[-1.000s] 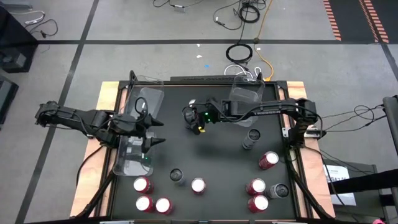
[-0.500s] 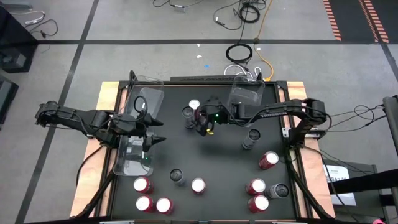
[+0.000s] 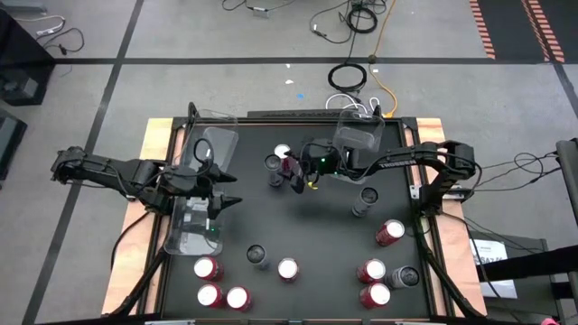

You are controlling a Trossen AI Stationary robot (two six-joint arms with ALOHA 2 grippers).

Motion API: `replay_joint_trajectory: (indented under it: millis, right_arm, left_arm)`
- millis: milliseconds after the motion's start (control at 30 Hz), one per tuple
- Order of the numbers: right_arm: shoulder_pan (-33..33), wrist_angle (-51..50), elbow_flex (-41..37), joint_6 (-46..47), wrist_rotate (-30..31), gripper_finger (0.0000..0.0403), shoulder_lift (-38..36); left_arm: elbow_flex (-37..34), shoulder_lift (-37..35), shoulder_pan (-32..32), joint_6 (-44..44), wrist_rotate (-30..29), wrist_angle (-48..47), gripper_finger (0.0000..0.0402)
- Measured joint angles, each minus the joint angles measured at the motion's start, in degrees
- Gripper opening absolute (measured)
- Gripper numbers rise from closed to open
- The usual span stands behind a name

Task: Sort soda cans
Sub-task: Move the top left white soda can to the bottom middle of the table

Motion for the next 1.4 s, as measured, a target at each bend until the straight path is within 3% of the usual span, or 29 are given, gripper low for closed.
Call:
replay_joint_trajectory:
  millis: [1400]
  right_arm:
    - [0.1,18.1,0.2,-4.2,1.3,0.0338,12.4]
  left_arm:
    - [0.0,0.0,0.0,-0.1,-0.2,0.0,0.0373]
